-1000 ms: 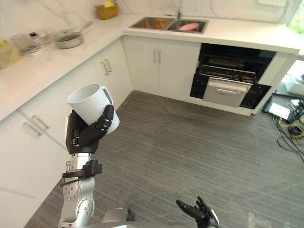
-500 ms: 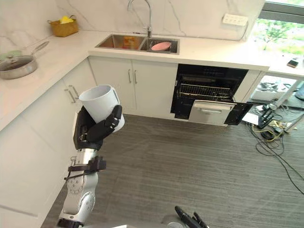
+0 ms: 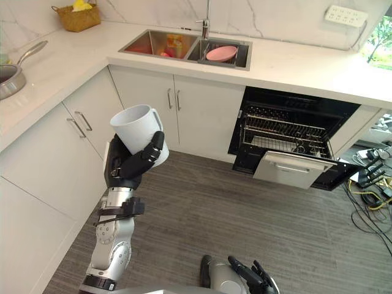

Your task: Walk over to the sink, pick up the cup, carry it to the dishwasher, place the cup inside the dishwasher, then close the dishwasher door

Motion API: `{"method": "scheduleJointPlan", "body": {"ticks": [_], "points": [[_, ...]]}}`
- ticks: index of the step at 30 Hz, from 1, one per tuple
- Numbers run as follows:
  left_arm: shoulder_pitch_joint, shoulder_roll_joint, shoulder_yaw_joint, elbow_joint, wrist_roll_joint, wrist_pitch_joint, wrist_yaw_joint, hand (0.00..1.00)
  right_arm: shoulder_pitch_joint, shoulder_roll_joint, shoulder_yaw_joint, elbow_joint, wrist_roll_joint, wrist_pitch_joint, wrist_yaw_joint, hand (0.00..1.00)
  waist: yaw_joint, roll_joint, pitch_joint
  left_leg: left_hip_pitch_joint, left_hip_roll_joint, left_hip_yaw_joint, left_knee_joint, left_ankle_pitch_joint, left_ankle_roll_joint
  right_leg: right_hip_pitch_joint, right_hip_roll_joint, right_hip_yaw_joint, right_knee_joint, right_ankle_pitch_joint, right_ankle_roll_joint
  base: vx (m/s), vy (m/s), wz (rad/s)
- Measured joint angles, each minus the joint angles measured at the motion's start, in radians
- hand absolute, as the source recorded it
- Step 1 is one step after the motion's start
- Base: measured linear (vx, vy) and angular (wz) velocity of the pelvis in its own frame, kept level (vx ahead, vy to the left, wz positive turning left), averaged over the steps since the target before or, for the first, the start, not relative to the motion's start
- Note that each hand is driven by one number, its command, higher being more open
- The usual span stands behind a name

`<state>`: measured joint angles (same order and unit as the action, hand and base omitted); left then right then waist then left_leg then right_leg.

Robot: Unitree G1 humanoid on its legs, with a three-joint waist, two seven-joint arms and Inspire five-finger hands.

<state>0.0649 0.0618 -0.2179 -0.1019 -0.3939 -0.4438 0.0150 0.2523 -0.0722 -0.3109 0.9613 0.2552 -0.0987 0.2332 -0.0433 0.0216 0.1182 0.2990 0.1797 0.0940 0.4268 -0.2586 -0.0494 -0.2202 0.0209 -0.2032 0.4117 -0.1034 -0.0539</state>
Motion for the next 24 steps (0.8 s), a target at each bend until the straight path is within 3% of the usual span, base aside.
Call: {"method": "scheduleJointPlan", "body": {"ticks": [1, 3, 4, 6, 7, 9, 11, 13, 15, 16, 17, 19, 22, 24], "points": [[0.000, 0.000, -0.009, -0.011, 0.000, 0.000, 0.002, 0.00, 0.004, -0.004, 0.006, -0.007, 0.000, 0.006, 0.001, 1.00, 0.000, 0.003, -0.003, -0.036, 0.013, -0.001, 0.083, 0.022, -0.004, 0.020, 0.011, 0.001, -0.023, -0.003, -0.004, 0.22, -0.074, -0.22], [0.008, -0.012, -0.028, -0.085, 0.013, -0.007, 0.005, 0.00, 0.047, -0.004, 0.018, -0.060, 0.004, 0.022, 0.007, 1.00, 0.004, 0.013, -0.010, -0.206, 0.094, -0.001, 0.442, 0.287, -0.006, 0.138, 0.076, 0.025, -0.150, 0.000, -0.017, 0.28, -0.041, -0.32], [0.008, -0.013, -0.025, -0.093, 0.025, -0.015, 0.005, 0.00, 0.055, -0.004, 0.023, -0.066, 0.008, 0.020, 0.010, 1.00, 0.007, 0.012, -0.012, -0.234, 0.109, -0.004, 0.506, 0.315, -0.013, 0.162, 0.087, 0.035, -0.169, 0.003, -0.029, 0.30, -0.021, -0.31], [0.006, -0.025, -0.024, -0.100, 0.055, -0.036, 0.006, 0.00, 0.077, -0.003, 0.026, -0.064, 0.026, 0.016, 0.012, 1.00, 0.008, 0.007, -0.015, -0.343, 0.122, 0.007, 0.637, 0.150, 0.003, 0.228, 0.098, 0.061, -0.205, 0.000, -0.061, 0.28, -0.025, -0.29], [0.006, -0.024, -0.024, -0.100, 0.058, -0.037, 0.006, 0.00, 0.082, -0.004, 0.028, -0.062, 0.033, 0.016, 0.013, 1.00, 0.013, 0.003, -0.017, -0.371, 0.116, 0.016, 0.634, 0.112, 0.002, 0.246, 0.097, 0.074, -0.221, 0.000, -0.062, 0.29, -0.020, -0.56], [0.006, -0.018, -0.022, -0.099, 0.059, -0.045, 0.009, 0.00, 0.086, -0.009, 0.041, -0.056, 0.039, 0.011, 0.022, 1.00, 0.031, 0.000, -0.022, -0.416, 0.096, 0.069, 0.536, 0.026, 0.008, 0.293, 0.088, 0.128, -0.259, 0.001, -0.061, 0.29, 0.019, -0.70], [0.006, -0.002, -0.017, -0.099, 0.059, -0.074, 0.036, 0.00, 0.068, -0.015, 0.043, -0.032, 0.039, -0.001, 0.049, 1.00, 0.033, -0.007, -0.023, -0.445, 0.029, 0.125, 0.277, -0.021, 0.013, 0.342, 0.050, 0.198, -0.290, 0.006, -0.041, 0.35, 0.118, -0.79], [-0.006, -0.001, -0.014, -0.097, 0.059, -0.100, 0.073, 0.00, 0.034, -0.023, 0.043, 0.000, 0.039, -0.015, 0.063, 1.00, 0.031, -0.013, -0.026, -0.463, -0.046, 0.138, 0.021, 0.008, 0.008, 0.346, 0.004, 0.252, -0.297, -0.004, -0.013, 0.36, 0.208, -0.80], [-0.029, -0.011, -0.015, -0.092, 0.062, -0.115, 0.104, 0.00, 0.025, -0.029, 0.043, 0.017, 0.040, -0.024, 0.067, 1.00, 0.025, -0.007, -0.028, -0.463, -0.089, 0.111, -0.227, 0.138, 0.007, 0.358, -0.024, 0.292, -0.300, -0.031, 0.029, 0.36, 0.245, -0.65], [-0.033, -0.017, -0.016, -0.091, 0.066, -0.131, 0.119, 0.00, 0.029, -0.027, 0.044, 0.036, 0.042, -0.024, 0.067, 1.00, 0.025, -0.004, -0.032, -0.452, -0.094, 0.089, -0.290, 0.256, -0.002, 0.375, -0.030, 0.323, -0.301, -0.056, 0.049, 0.48, 0.351, -0.68], [-0.032, -0.024, -0.015, -0.091, 0.073, -0.153, 0.140, 0.00, 0.042, -0.016, 0.043, 0.047, 0.057, -0.024, 0.067, 1.00, 0.026, -0.004, -0.049, -0.434, -0.102, 0.102, -0.290, 0.318, 0.038, 0.383, -0.038, 0.351, -0.297, -0.083, 0.069, 0.48, 0.347, -0.67], [-0.032, -0.014, 0.003, -0.090, 0.078, -0.184, 0.173, 0.00, 0.057, 0.010, 0.043, 0.059, 0.066, -0.025, 0.077, 1.00, 0.012, -0.039, -0.062, -0.442, -0.120, 0.137, -0.230, 0.253, 0.048, 0.384, -0.068, 0.368, -0.289, -0.097, 0.079, 0.39, 0.242, -0.51], [-0.029, 0.006, 0.037, -0.091, 0.070, -0.219, 0.214, 0.00, 0.067, 0.014, 0.036, 0.073, 0.069, -0.037, 0.078, 1.00, -0.004, -0.045, -0.066, -0.419, -0.108, 0.202, -0.106, 0.152, 0.081, 0.421, -0.096, 0.396, -0.296, -0.091, 0.086, 0.25, 0.152, -0.58], [-0.034, 0.016, 0.037, -0.092, 0.070, -0.240, 0.220, 0.00, 0.066, 0.021, 0.025, 0.074, 0.076, -0.048, 0.076, 1.00, -0.005, -0.045, -0.071, -0.387, -0.111, 0.206, -0.089, 0.133, 0.088, 0.426, -0.108, 0.433, -0.281, -0.083, 0.095, 0.19, 0.099, -0.87]]}}
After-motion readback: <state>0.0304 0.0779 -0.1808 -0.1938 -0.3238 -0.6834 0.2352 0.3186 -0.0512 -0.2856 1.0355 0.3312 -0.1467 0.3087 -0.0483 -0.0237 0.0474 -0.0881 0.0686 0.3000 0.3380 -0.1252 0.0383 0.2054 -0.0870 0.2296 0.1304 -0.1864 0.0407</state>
